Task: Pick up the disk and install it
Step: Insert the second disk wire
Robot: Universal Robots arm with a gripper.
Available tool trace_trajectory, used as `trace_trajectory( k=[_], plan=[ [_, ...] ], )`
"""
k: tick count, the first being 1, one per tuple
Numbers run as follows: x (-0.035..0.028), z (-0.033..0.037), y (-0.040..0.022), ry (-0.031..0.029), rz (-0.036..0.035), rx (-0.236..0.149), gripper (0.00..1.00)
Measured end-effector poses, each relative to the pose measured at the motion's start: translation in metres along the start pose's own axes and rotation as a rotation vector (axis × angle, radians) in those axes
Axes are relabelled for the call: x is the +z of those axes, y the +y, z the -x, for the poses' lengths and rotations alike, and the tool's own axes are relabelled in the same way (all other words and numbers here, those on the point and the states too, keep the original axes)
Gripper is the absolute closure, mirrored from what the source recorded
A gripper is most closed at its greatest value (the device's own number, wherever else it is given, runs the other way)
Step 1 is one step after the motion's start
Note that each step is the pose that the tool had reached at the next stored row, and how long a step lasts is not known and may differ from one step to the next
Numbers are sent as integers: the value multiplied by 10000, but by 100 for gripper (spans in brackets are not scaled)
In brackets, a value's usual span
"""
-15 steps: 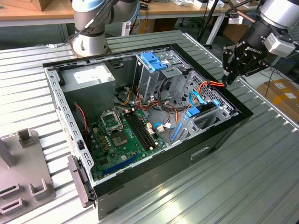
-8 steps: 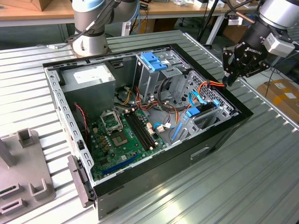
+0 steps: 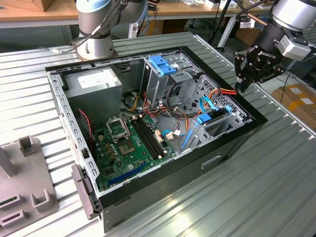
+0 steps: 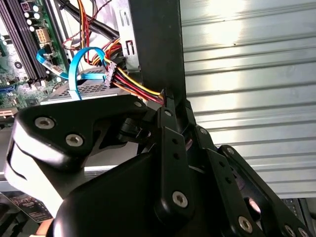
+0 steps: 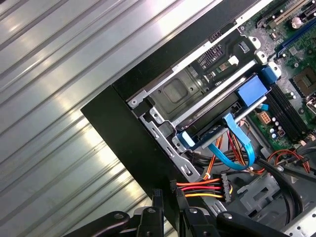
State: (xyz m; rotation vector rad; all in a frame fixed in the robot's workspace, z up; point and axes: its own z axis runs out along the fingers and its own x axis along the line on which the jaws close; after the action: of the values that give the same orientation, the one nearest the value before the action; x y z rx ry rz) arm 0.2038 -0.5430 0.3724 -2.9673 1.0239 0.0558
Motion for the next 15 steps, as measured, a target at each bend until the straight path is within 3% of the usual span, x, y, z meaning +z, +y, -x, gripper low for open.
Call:
trace_trajectory(
  k=[5, 9, 15],
  plan=[
    [-24, 29, 29, 3, -4, -27, 76],
    [11, 57, 81, 55, -30, -395, 76],
    [30, 61, 87, 84, -34, -789, 76]
  ],
)
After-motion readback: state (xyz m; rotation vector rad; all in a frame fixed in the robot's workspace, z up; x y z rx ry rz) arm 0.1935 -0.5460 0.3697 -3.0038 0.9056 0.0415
